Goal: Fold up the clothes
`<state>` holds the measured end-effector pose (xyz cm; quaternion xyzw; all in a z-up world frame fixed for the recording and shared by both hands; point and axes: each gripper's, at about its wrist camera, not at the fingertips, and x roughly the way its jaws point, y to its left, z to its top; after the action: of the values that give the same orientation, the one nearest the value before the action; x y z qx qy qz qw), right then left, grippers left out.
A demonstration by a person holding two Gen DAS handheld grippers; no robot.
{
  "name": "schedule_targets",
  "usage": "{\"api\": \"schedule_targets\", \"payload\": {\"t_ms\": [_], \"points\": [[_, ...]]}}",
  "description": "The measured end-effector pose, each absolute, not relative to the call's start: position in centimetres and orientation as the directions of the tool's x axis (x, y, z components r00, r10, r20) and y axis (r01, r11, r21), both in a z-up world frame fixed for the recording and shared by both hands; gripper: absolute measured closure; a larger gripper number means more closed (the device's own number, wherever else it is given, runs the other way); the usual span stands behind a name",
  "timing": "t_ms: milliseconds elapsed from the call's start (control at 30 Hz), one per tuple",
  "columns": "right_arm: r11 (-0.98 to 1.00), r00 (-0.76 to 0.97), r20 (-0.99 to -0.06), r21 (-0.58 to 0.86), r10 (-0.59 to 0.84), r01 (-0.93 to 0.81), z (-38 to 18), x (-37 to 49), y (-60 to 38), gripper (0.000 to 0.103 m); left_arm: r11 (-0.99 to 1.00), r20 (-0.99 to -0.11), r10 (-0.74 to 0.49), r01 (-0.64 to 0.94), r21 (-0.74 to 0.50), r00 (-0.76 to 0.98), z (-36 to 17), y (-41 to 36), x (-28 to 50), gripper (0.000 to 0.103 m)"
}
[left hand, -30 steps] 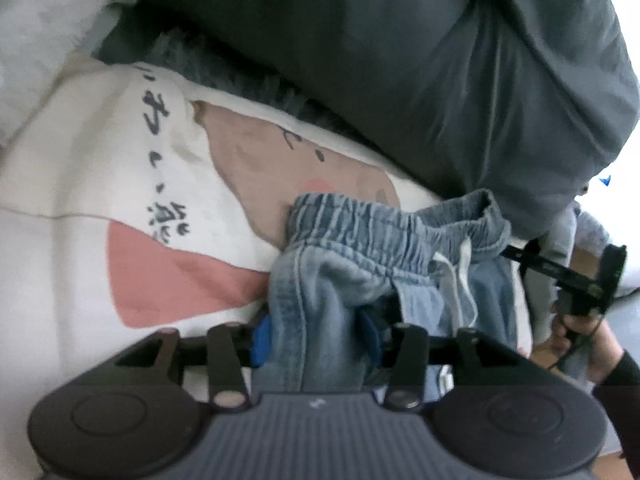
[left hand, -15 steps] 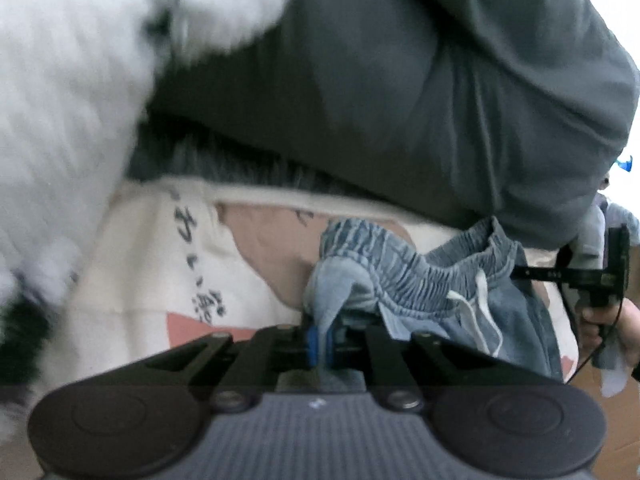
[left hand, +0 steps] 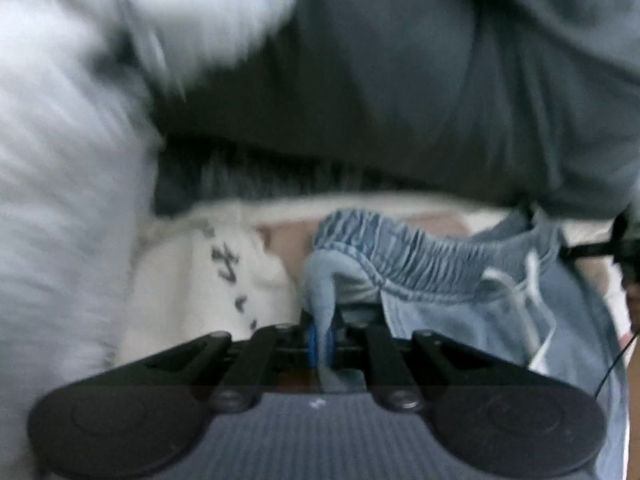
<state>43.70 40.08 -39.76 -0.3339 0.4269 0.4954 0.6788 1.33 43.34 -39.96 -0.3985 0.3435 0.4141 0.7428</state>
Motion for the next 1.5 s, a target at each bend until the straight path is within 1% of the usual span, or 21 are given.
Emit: {"api": "schedule_targets", "payload": {"t_ms": [33, 67, 100, 167, 333, 467, 533, 700, 767, 833, 900, 933, 1000, 1167, 1200, 1233, 1267, 1300, 1367, 1467, 1500], "points": [[0.284, 0.148, -0.907, -0.033, 0.393, -0.958, -39.9, 43.7, 40.1, 0.092, 0.343, -0.845, 0.343, -0.892, -0.295, 0.411, -40.0, 43.3, 1.5, 0.086], [0.281, 0.151, -0.905, -0.036, 0.399, -0.959, -40.0, 43.7, 40.1, 0.091, 0.353, -0.849, 0.346, -0.894, -0.278, 0.4, -39.7, 43.2, 1.6, 0.08], [0.281, 0.153, -0.903, -0.037, 0.402, -0.959, -39.7, 43.8, 39.8, 0.08, 0.357, -0.849, 0.353, -0.896, -0.266, 0.393, -39.3, 43.1, 1.5, 0.074], [0.28, 0.156, -0.899, -0.039, 0.41, -0.959, -38.9, 44.0, 39.2, 0.073, 0.362, -0.849, 0.369, -0.9, -0.244, 0.379, -38.4, 42.6, 1.1, 0.072], [0.17, 0.13, -0.849, -0.048, 0.513, -0.984, -35.3, 42.5, 36.2, 0.071, 0.384, -0.835, 0.402, -0.897, -0.22, 0.377, -35.4, 41.2, 0.4, 0.073], [0.09, 0.057, -0.822, -0.007, 0.567, -0.996, -33.9, 41.6, 34.5, 0.07, 0.454, -0.803, 0.432, -0.868, -0.2, 0.411, -32.9, 40.2, 1.4, 0.073], [0.05, 0.037, -0.813, -0.01, 0.581, -0.999, -34.2, 40.5, 34.7, 0.07, 0.485, -0.772, 0.447, -0.848, -0.214, 0.451, -32.4, 40.3, 2.3, 0.073], [0.014, -0.002, -0.824, 0.013, 0.567, -1.0, -37.3, 37.0, 39.0, 0.07, 0.534, -0.762, 0.395, -0.803, -0.265, 0.514, -34.8, 41.4, 5.4, 0.074], [-0.015, 0.02, -0.835, -0.033, 0.55, -0.999, -38.8, 36.1, 39.6, 0.069, 0.561, -0.759, 0.383, -0.785, -0.262, 0.527, -36.6, 41.6, 6.5, 0.074], [-0.017, 0.025, -0.834, -0.041, 0.551, -0.999, -40.0, 35.9, 40.1, 0.065, 0.563, -0.768, 0.386, -0.79, -0.243, 0.512, -37.8, 41.9, 6.5, 0.088], [0.02, 0.009, -0.832, 0.002, 0.555, -1.0, -41.3, 36.6, 40.9, 0.063, 0.54, -0.779, 0.367, -0.798, -0.267, 0.509, -38.7, 42.6, 5.9, 0.097], [0.04, 0.002, -0.83, 0.024, 0.558, -0.999, -41.7, 36.8, 41.0, 0.062, 0.539, -0.788, 0.365, -0.802, -0.256, 0.496, -38.9, 42.8, 5.8, 0.1], [0.07, 0.02, -0.823, 0.024, 0.567, -0.997, -41.8, 36.6, 40.9, 0.061, 0.557, -0.807, 0.362, -0.803, -0.213, 0.466, -39.1, 43.2, 6.0, 0.1], [0.145, 0.051, -0.818, 0.041, 0.573, -0.989, -41.1, 36.3, 40.4, 0.061, 0.582, -0.843, 0.442, -0.813, 0.008, 0.308, -37.7, 41.7, 9.3, 0.101], [0.164, 0.05, -0.817, 0.055, 0.574, -0.985, -40.6, 36.4, 40.2, 0.06, 0.582, -0.842, 0.461, -0.812, 0.048, 0.281, -37.1, 41.2, 9.9, 0.098], [0.183, 0.045, -0.812, 0.077, 0.582, -0.98, -39.9, 36.6, 39.6, 0.06, 0.588, -0.831, 0.475, -0.807, 0.055, 0.289, -36.2, 40.7, 10.2, 0.091], [0.204, 0.04, -0.806, 0.101, 0.591, -0.974, -39.1, 36.8, 38.8, 0.06, 0.595, -0.818, 0.487, -0.802, 0.054, 0.306, -35.2, 40.2, 10.3, 0.074], [0.231, 0.053, -0.801, 0.107, 0.596, -0.967, -38.3, 36.7, 37.7, 0.059, 0.602, -0.791, 0.52, -0.795, 0.073, 0.322, -34.4, 39.6, 10.7, 0.063], [0.281, 0.08, -0.792, 0.119, 0.605, -0.952, -36.7, 36.7, 35.4, 0.059, 0.627, -0.726, 0.587, -0.768, 0.126, 0.36, -32.8, 38.3, 11.8, 0.058], [0.349, 0.106, -0.789, 0.143, 0.605, -0.926, -35.6, 36.9, 31.1, 0.053, 0.695, -0.705, 0.564, -0.709, 0.123, 0.43, -31.6, 37.3, 14.3, 0.057], [0.376, 0.112, -0.791, 0.156, 0.601, -0.913, -35.0, 37.3, 29.3, 0.053, 0.706, -0.705, 0.552, -0.7, 0.111, 0.445, -31.3, 37.1, 15.2, 0.057]]}}
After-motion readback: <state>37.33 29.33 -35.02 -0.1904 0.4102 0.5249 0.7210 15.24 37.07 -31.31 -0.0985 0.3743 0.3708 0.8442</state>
